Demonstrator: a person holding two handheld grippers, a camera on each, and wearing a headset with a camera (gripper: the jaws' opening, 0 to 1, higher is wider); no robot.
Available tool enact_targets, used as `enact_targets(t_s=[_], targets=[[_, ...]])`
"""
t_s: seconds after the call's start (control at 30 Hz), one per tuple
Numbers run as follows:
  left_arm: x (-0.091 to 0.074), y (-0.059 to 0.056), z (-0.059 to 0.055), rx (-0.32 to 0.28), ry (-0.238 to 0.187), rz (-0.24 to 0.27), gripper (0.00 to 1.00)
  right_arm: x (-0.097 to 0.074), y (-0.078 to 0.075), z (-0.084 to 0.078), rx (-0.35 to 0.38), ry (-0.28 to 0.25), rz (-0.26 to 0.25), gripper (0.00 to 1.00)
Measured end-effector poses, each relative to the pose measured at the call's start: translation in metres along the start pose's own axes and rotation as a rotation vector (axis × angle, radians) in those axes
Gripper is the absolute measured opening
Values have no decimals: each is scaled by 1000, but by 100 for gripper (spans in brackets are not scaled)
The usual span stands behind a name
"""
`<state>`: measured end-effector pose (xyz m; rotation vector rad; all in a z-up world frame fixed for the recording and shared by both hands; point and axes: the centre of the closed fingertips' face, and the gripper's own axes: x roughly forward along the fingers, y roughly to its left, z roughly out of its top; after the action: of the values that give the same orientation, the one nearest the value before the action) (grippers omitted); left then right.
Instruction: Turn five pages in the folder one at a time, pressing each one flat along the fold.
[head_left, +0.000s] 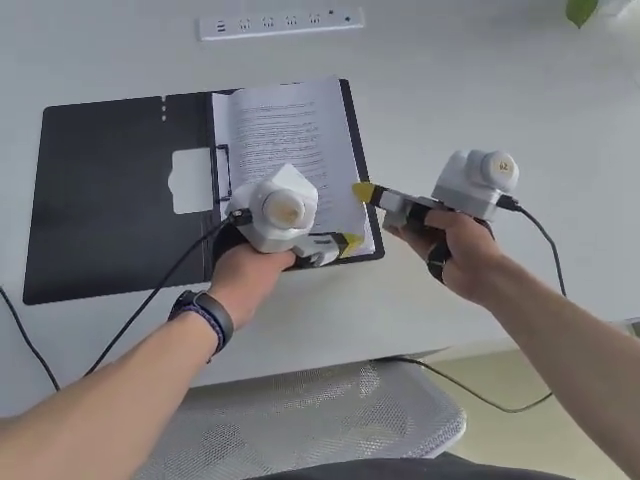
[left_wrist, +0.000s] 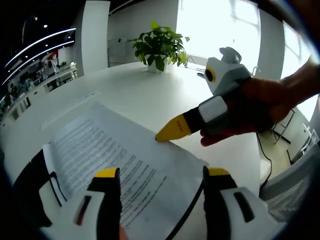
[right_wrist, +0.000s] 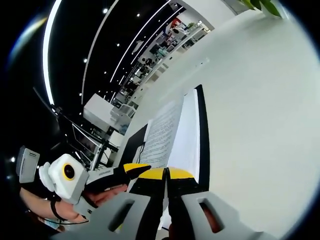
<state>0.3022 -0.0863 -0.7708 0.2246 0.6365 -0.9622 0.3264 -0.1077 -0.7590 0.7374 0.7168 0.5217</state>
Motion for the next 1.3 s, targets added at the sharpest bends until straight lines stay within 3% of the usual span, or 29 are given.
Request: enact_targets(t_s=[0.13, 0.57, 1.03, 1.3], targets=[[-12, 5, 3, 8, -12, 12, 68, -1, 2, 0, 8, -8, 2, 0], [-45, 35, 4, -6, -48, 62, 69, -2, 28, 8, -19, -27, 50, 0], [-81, 55, -10, -39, -69, 111, 69, -5, 68, 26, -46, -90, 159, 0], [-110, 73, -20, -82, -92, 161, 70, 4, 98, 28, -90, -82, 209, 0]])
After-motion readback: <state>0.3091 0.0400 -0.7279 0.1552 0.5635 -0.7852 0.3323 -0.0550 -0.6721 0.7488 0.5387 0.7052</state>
